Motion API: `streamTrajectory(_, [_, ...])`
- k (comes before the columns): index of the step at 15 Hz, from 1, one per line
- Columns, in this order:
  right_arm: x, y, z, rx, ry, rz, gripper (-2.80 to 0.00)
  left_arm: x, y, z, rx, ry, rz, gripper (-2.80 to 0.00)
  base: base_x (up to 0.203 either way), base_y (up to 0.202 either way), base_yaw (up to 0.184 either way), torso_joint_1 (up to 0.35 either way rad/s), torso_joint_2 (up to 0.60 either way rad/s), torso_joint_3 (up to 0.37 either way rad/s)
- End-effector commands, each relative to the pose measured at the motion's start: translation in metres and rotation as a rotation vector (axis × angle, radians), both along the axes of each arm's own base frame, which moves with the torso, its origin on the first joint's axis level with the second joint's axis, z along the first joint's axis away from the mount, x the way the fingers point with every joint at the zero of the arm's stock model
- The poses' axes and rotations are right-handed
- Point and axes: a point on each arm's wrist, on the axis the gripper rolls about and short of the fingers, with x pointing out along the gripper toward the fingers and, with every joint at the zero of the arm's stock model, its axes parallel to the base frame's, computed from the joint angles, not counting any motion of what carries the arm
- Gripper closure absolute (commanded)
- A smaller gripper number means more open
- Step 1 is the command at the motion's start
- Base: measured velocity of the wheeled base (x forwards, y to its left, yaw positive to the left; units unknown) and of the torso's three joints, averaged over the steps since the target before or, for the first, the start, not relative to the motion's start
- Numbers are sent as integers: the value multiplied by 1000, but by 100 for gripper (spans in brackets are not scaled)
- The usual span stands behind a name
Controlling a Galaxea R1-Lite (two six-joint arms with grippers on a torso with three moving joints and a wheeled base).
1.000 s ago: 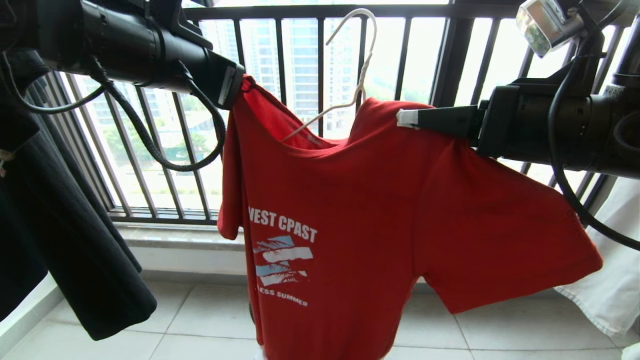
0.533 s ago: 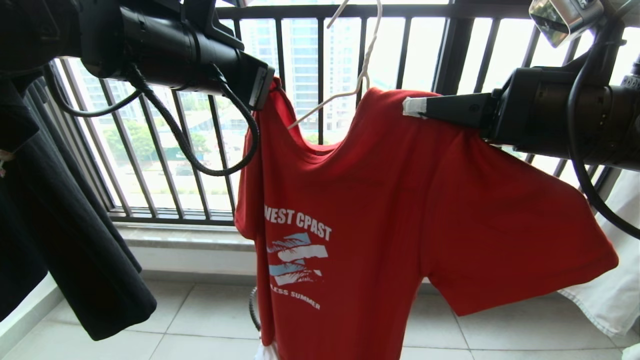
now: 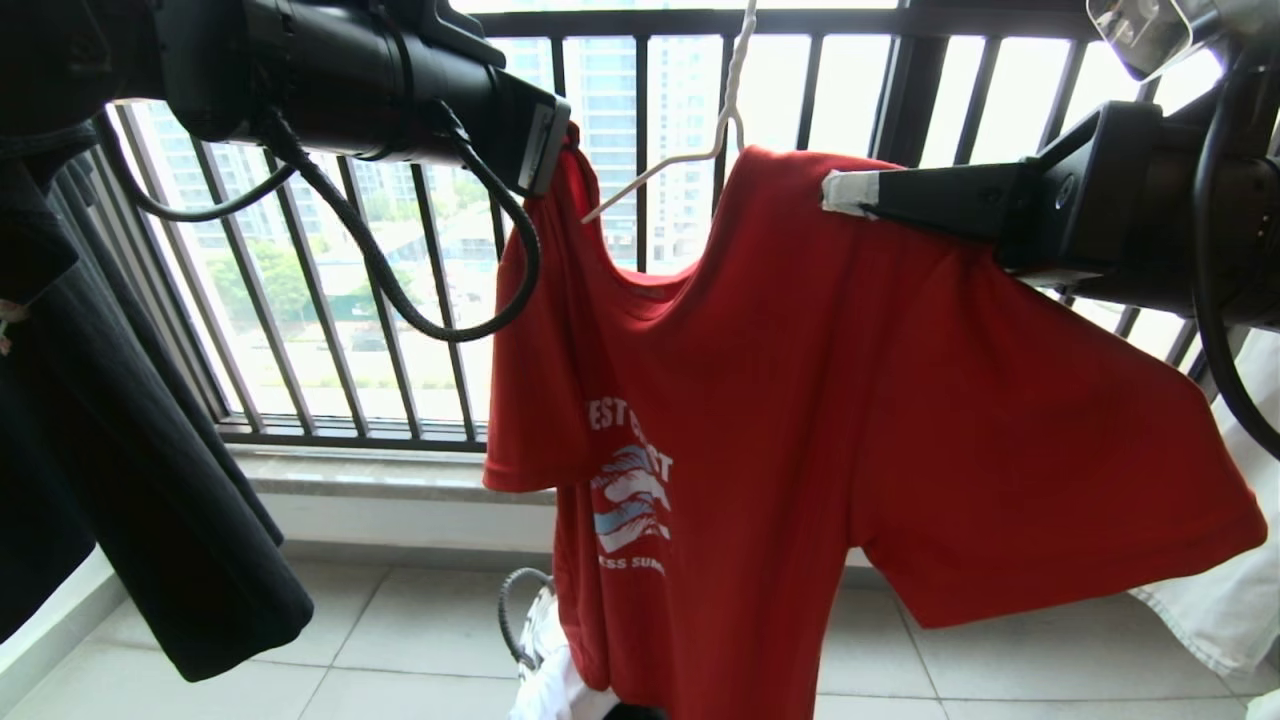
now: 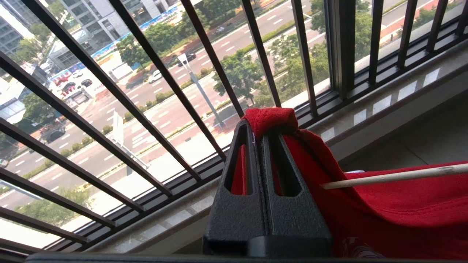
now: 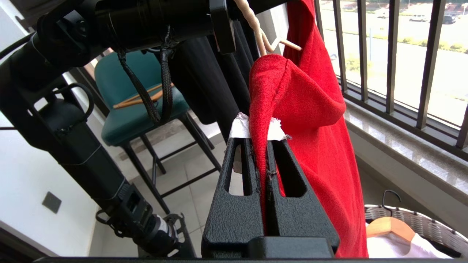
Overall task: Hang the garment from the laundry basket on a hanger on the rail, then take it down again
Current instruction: Hang the clothes on the clothes rack
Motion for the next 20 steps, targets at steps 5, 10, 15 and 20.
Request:
streamTrajectory(5, [0,-4,0,-10,8,22,0,6,18,3,41,-31,56,0,0,0,0,0,0,0])
streamTrajectory(10, [-4,-5,1,-13,15,54,0,18,22,-5,54,2,81,0,0,0,0,0,0,0])
streamTrajectory(15, [-2,-3,0,-4,57,67,0,20,10,-7,-8,1,8,0,0,0,0,0,0,0])
streamTrajectory(20, [-1,-4,3,19,89,77,0,13,3,-4,-85,34,-93,0,0,0,0,0,0,0])
